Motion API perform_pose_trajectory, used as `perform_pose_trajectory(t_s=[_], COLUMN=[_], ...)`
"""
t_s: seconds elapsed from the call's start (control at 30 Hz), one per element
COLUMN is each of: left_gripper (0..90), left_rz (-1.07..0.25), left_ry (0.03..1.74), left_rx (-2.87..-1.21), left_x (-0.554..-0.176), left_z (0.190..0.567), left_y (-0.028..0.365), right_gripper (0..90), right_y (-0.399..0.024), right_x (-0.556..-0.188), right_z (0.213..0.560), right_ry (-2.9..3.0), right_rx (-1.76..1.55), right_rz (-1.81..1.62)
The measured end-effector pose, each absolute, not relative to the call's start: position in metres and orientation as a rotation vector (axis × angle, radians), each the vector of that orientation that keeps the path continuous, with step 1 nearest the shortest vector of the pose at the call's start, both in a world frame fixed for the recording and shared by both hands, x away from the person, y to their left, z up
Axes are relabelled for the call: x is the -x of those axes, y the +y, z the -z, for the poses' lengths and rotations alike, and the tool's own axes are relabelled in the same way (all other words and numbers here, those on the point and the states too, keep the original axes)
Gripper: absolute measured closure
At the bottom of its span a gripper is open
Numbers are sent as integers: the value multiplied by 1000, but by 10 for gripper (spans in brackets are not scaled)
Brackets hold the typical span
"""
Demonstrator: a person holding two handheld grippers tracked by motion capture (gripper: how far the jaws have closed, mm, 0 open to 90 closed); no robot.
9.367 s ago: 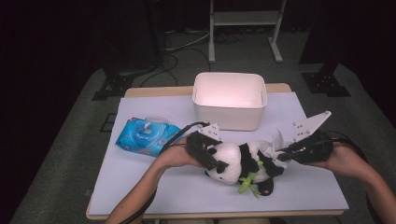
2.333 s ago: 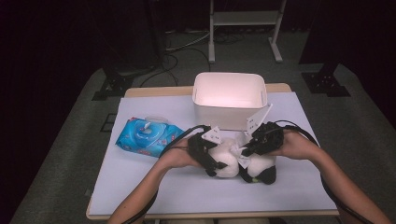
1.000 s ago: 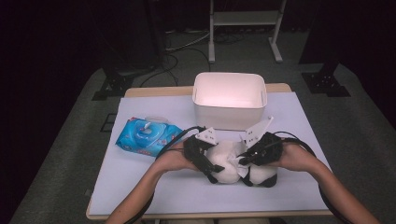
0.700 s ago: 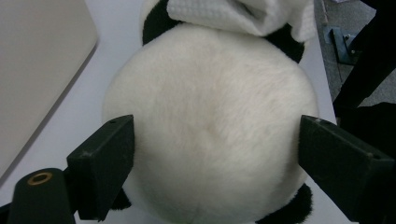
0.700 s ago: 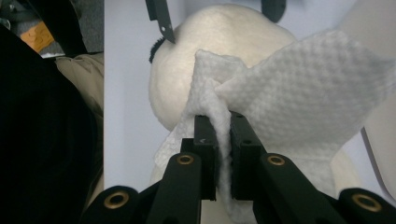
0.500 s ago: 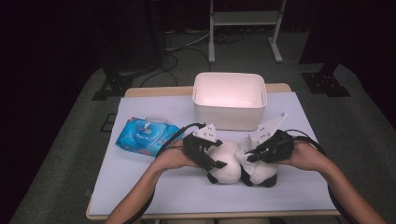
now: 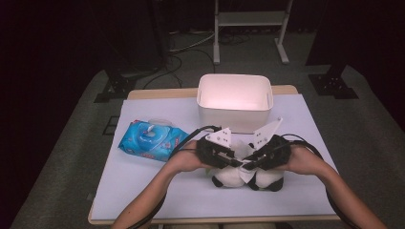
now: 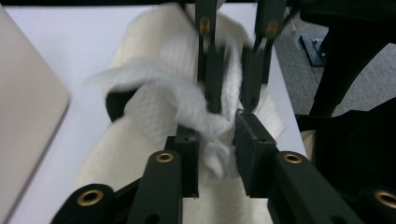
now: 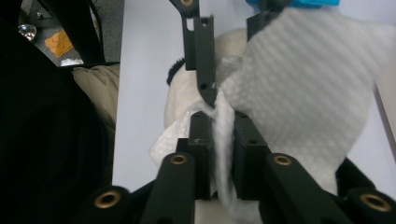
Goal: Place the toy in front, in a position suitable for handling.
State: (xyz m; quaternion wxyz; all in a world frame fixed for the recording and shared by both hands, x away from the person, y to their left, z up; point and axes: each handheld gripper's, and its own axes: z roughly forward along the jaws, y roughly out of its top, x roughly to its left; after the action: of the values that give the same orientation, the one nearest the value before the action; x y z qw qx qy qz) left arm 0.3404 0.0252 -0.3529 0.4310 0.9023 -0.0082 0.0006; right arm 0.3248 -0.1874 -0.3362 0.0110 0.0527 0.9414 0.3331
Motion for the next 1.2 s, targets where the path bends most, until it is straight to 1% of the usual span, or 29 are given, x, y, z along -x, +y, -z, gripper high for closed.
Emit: perform_pose_trajectory(t_s=[0.03, 0.17, 0.27, 0.33, 0.43, 0.5, 0.57, 0.6, 0.63, 0.7, 0.73, 0.77, 0.8, 0.83, 0.87, 0.9, 0.93, 0.97, 1.03, 1.2], left_gripper=[743, 745, 744, 742, 729, 689, 591, 512, 486, 387, 380, 351, 294, 247, 238, 184, 157, 155, 121, 122], left_rz=[7, 13, 10, 9, 8, 10, 23, 35, 29, 4, 2, -4, -18, -25, -31, -28, -22, -16, -17, -14], left_ry=[-15, 5, -6, -8, -3, 2, 13, 18, 21, 49, 72, 79, 97, 114, 132, 151, 166, 168, 170, 183], left_rx=[-2245, -2245, -2252, -2251, -2254, -2263, -2267, -2270, -2265, -2262, -2258, -2261, -2268, -2284, -2300, -2316, -2324, -2341, -2343, -2328], left_x=[-341, -342, -342, -343, -343, -342, -342, -342, -341, -341, -342, -342, -343, -344, -345, -346, -347, -349, -350, -352], left_z=[355, 355, 354, 353, 353, 353, 352, 352, 351, 351, 353, 354, 356, 358, 362, 365, 368, 371, 376, 380], left_y=[25, 25, 24, 24, 25, 26, 30, 32, 36, 45, 48, 51, 53, 56, 58, 59, 59, 60, 62, 62], right_gripper=[755, 639, 526, 490, 481, 503, 532, 558, 581, 619, 646, 684, 708, 722, 733, 741, 745, 748, 751, 753], right_y=[-190, -201, -200, -195, -184, -178, -177, -176, -176, -175, -174, -174, -173, -173, -173, -172, -173, -173, -176, -194], right_x=[-324, -322, -321, -320, -320, -320, -322, -323, -323, -323, -323, -323, -323, -322, -322, -321, -321, -321, -321, -316], right_z=[335, 328, 327, 329, 337, 342, 343, 344, 344, 343, 343, 342, 342, 342, 342, 342, 341, 340, 336, 329], right_ry=[2928, 2854, 2788, 2778, 2805, 2809, 2811, 2815, 2827, 2841, 2845, 2856, 2863, 2863, 2872, 2881, 2882, 2884, 2883, 2872], right_rx=[-172, -192, -171, -140, -103, -100, -108, -115, -125, -121, -120, -123, -121, -116, -110, -111, -113, -111, -119, -152], right_rz=[-1045, -1056, -1041, -1023, -975, -954, -968, -976, -982, -964, -952, -946, -950, -950, -953, -961, -957, -952, -944, -896])
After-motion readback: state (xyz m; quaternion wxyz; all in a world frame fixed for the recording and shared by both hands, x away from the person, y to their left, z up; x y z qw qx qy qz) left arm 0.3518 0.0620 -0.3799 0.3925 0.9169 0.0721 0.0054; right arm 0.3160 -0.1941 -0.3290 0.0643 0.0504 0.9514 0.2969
